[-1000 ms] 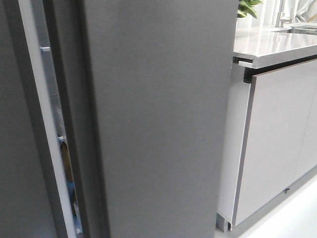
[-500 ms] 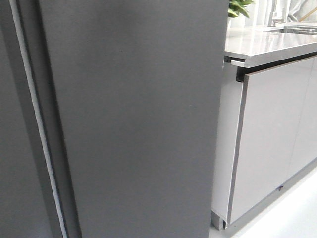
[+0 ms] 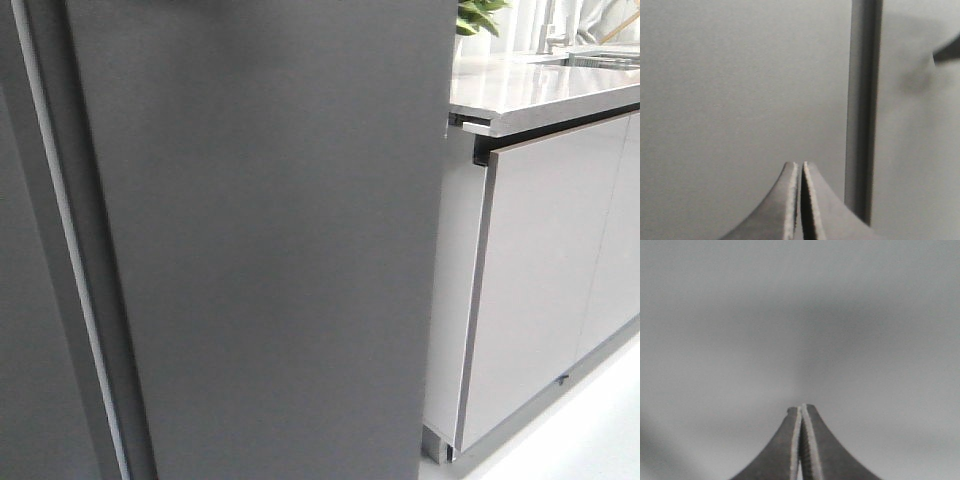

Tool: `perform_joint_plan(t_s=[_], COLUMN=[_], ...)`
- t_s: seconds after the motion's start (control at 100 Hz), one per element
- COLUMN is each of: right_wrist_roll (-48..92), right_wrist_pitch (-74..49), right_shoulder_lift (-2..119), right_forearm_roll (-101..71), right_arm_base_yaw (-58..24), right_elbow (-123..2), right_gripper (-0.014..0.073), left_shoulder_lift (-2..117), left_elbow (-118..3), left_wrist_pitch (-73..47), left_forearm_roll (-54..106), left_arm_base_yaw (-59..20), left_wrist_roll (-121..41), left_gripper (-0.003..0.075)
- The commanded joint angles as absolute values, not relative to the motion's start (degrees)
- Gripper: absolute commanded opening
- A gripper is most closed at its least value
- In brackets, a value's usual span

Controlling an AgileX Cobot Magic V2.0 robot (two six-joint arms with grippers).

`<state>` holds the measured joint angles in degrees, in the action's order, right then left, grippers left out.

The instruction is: Close fridge door

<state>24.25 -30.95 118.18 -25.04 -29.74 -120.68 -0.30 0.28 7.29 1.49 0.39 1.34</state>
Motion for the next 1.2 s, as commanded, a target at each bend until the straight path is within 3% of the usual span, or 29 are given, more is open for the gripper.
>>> perform_joint_plan(t_s=[0.0, 0.31, 0.53, 0.79, 1.19], right_wrist_roll=[22.9, 16.79, 13.51, 13.51, 12.29], right_wrist_pitch=[-36.78, -55.59, -58.04, -46.86, -42.83], right_shoulder_lift=[113.01, 105.77, 96.12, 75.49, 46.71], right_forearm_roll=[-25.13, -22.61, -14.36, -11.76, -9.2], right_arm_base_yaw=[-28.15, -21.88, -19.5, -14.81, -7.79], right_elbow=[-122.66, -122.66, -119.21, -95.04, -63.54], right_gripper=[-0.0046, -0.0046, -0.0046, -0.0046, -0.0046], left_shoulder_lift=[-0.96, -0.96, -0.96, -0.96, -0.96], left_elbow=[2.3, 2.3, 2.3, 2.3, 2.3], left_wrist_pitch=[11.53, 11.53, 11.53, 11.53, 11.53], left_forearm_roll=[1.72, 1.72, 1.72, 1.72, 1.72], left_arm_base_yaw=[0.47, 0.47, 0.47, 0.47, 0.47], left_wrist_roll=[1.45, 1.45, 1.45, 1.45, 1.45], left_gripper=[-0.002, -0.002, -0.002, -0.002, -0.002])
